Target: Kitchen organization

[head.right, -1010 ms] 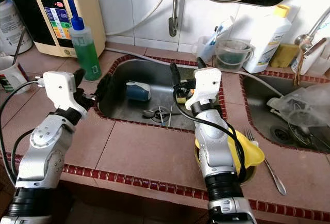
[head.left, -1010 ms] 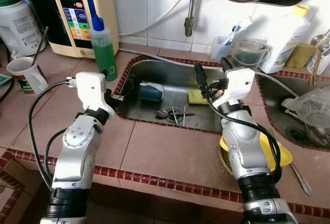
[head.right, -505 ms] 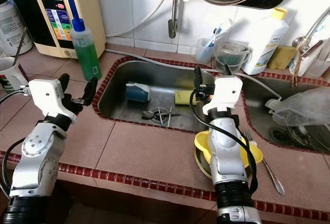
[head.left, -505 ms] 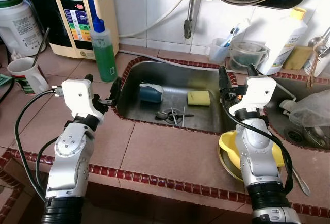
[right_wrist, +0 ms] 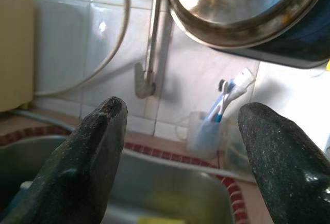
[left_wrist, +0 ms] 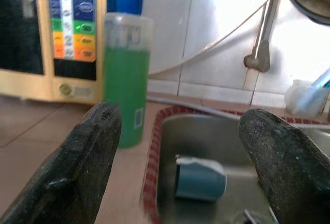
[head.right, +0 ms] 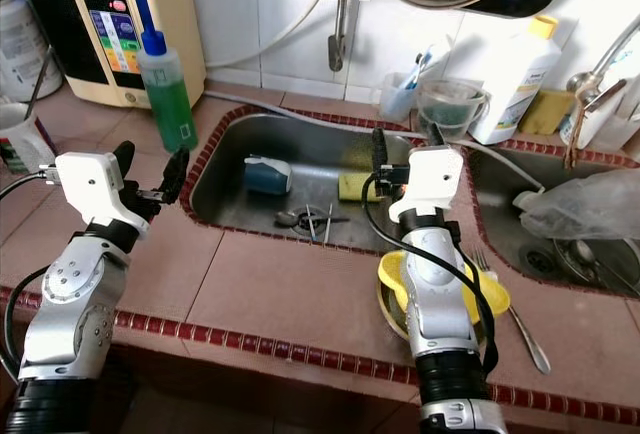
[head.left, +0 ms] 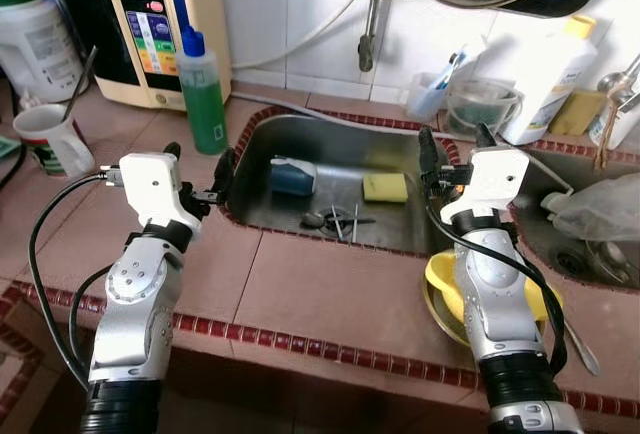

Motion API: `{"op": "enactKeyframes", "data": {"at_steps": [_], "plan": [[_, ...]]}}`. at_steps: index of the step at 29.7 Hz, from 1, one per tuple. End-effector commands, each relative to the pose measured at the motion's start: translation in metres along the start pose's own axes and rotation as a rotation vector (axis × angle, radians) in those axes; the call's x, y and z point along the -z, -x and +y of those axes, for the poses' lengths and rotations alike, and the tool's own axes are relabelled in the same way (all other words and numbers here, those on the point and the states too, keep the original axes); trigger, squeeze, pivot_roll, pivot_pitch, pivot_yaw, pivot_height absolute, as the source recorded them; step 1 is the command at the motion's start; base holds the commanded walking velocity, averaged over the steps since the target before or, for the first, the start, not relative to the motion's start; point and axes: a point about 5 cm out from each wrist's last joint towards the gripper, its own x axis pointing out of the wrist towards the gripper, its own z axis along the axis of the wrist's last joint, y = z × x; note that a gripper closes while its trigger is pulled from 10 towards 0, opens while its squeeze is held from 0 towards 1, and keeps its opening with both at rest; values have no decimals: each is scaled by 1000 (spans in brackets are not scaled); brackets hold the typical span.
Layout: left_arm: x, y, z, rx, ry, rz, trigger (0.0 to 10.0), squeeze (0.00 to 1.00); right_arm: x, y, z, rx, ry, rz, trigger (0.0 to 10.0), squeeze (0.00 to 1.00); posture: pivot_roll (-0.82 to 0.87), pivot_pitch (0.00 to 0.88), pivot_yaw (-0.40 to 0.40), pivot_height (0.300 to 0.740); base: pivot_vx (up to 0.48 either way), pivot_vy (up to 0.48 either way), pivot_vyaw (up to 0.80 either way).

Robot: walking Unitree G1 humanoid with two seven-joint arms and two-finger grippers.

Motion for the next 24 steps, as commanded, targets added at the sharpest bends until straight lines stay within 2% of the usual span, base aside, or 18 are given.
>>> {"op": "enactKeyframes", "data": {"at_steps": [1, 7, 24], "plan": [[-3, -1, -2, 20, -8, -11, 10000, 0, -3, -1, -2, 6, 8, -9, 10000, 0, -49, 0, -29, 740, -352, 0, 0], [-4, -2, -2, 25, -9, -13, 10000, 0, -3, 0, -3, 5, 12, -8, 10000, 0, -50, 0, -28, 740, -346, 0, 0], [-5, -1, -4, 73, -7, 8, 10000, 0, -3, 0, -4, -9, 27, -3, 10000, 0, -49, 0, -33, 740, 0, 0, 0]]}}
